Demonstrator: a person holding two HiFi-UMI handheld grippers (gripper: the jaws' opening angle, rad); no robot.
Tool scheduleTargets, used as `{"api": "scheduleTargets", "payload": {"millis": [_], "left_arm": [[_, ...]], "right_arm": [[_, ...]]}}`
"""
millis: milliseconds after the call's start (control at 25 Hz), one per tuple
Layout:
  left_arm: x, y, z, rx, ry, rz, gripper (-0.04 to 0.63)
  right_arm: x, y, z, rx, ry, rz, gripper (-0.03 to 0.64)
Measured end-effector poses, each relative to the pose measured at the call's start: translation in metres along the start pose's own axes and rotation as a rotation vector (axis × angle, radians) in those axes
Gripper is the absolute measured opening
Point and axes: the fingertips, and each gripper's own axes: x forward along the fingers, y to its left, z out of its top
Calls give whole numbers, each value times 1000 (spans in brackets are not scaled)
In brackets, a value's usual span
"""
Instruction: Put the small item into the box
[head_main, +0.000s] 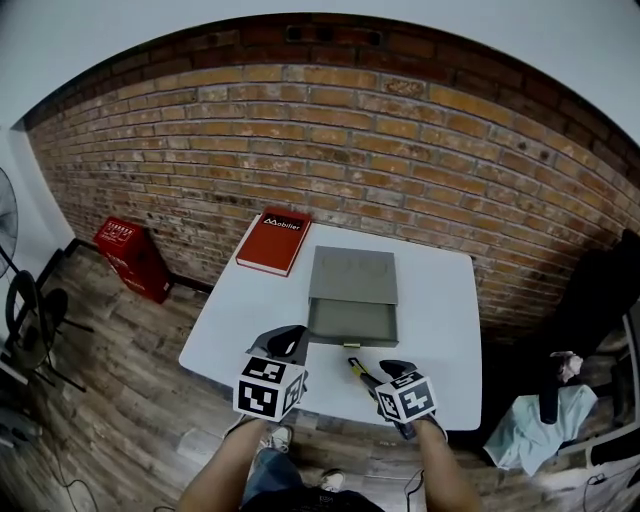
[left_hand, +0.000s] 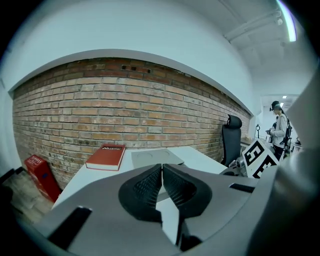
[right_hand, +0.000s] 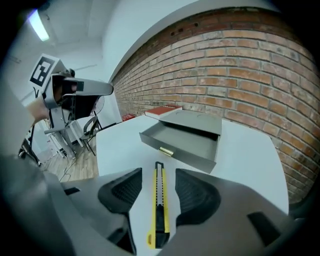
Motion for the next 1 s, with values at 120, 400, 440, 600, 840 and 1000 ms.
{"api": "scheduleTargets", "payload": {"millis": [120, 400, 440, 600, 840, 1000], "left_arm": [[0, 3, -6, -10, 8, 8, 26], [-1, 4, -16, -17, 25, 18, 26], [-2, 5, -17, -18, 27, 20, 26], [-3, 6, -22, -26, 35, 28, 26], [-5, 8, -26, -27, 39, 34, 26], [-7, 11, -29, -29, 41, 35, 26]], "right_arm": [[8, 1, -16, -6, 51, 6, 212], [24, 1, -39, -13, 124, 12, 212], [26, 2, -41, -16, 132, 13, 210], [29, -3, -46, -7, 150, -24, 169], [29, -5, -46, -21, 156, -36, 143], [29, -3, -46, -27, 157, -38, 126]]}}
